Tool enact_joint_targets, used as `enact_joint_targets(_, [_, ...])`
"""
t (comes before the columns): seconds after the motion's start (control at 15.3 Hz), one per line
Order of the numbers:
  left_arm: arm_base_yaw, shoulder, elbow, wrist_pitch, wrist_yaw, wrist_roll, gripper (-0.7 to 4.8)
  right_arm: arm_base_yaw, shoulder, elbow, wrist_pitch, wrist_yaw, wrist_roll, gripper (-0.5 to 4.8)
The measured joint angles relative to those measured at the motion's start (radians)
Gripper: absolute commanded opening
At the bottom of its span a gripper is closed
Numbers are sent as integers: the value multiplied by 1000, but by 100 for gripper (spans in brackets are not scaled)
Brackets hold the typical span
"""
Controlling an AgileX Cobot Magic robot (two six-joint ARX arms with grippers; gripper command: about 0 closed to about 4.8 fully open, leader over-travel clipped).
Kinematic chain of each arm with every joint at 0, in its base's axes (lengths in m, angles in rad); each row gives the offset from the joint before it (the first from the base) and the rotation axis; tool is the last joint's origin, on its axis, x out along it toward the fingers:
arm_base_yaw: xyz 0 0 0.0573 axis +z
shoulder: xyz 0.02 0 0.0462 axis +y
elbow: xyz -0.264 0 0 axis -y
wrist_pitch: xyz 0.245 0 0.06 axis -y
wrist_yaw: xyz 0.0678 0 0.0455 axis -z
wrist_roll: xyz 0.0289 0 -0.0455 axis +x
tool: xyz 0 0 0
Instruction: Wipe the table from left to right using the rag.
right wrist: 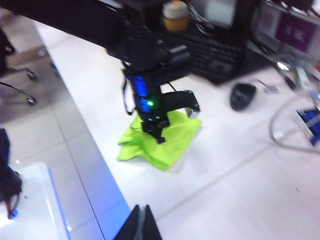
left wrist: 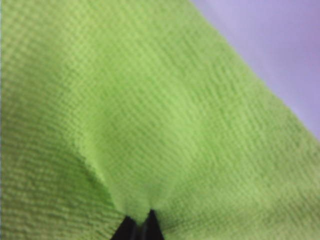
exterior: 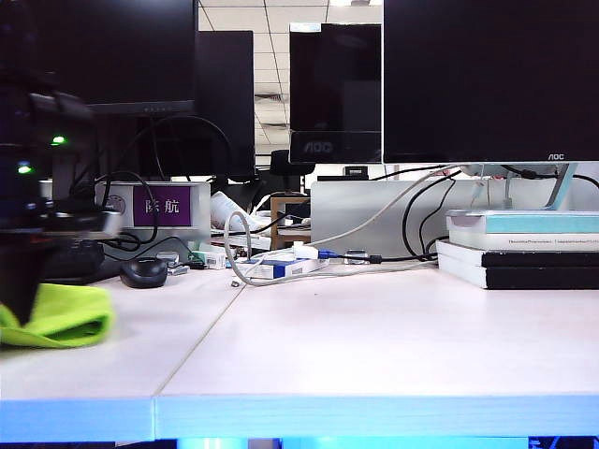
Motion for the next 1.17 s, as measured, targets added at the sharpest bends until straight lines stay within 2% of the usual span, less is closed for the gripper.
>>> enact_joint_targets(0.33, [-80,0,-1,-7,63,3,-6,0,0,0,-14,15,1,-1])
enact_joint_targets(0.65, [-119,2,-3,-7,104,3,-6,0,0,0,-16,16,2,-1])
enact_joint_targets(1.17, [-166,2,-4,-3,114,-19,-6,0,0,3,-189,67,2,-1])
